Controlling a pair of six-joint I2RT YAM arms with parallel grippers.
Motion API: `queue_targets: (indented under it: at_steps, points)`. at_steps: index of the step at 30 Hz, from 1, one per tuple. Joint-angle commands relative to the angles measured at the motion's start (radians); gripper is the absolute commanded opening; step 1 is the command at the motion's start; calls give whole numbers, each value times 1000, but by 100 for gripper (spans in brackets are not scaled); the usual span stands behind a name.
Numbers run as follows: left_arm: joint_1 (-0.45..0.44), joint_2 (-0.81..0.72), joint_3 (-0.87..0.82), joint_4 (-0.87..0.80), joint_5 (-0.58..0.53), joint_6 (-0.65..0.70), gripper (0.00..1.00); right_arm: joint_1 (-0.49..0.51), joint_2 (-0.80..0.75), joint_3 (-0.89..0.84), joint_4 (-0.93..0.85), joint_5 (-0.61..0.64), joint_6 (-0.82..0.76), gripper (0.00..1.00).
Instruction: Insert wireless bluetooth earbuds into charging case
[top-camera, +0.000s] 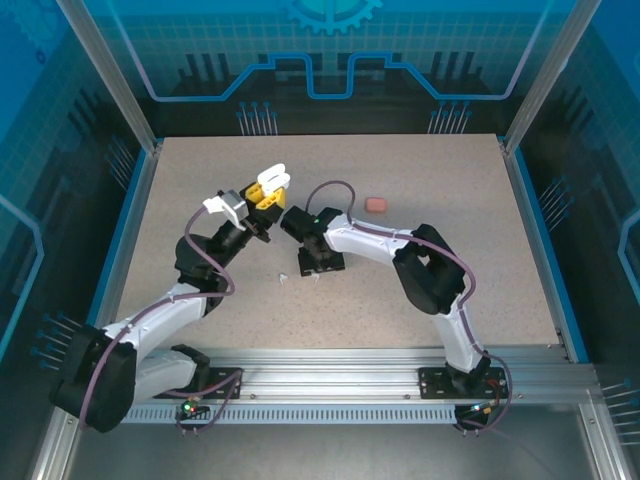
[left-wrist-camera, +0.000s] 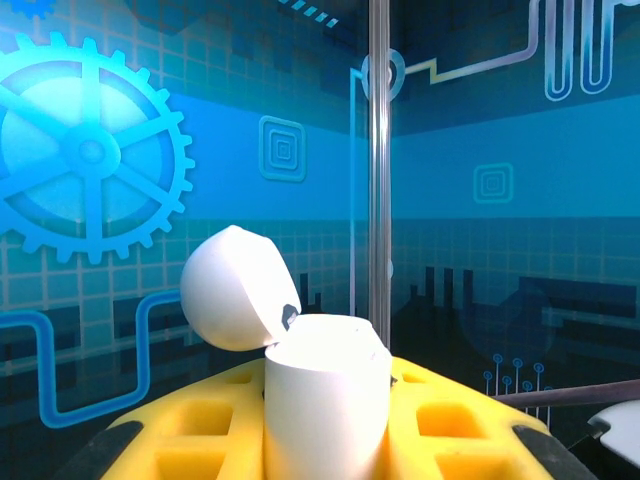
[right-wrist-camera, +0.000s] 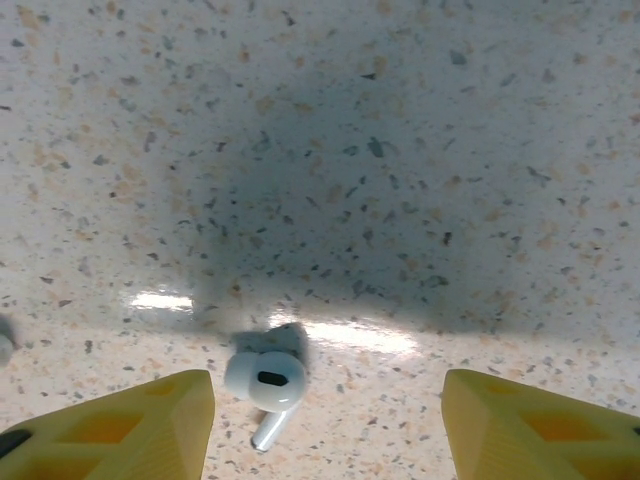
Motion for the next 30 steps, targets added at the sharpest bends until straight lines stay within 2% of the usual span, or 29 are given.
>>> queue_targets:
  at_steps: [1,20,30]
  points:
    - [6,-14,32,8,25,32,0,21,35,46,-41,12,-1,62]
    - [6,-22,16,32,22,23,0,34,120,118,-134,57,85,51]
    - [6,-19,11,39,20,19,0,33,143,141,-152,32,136,44]
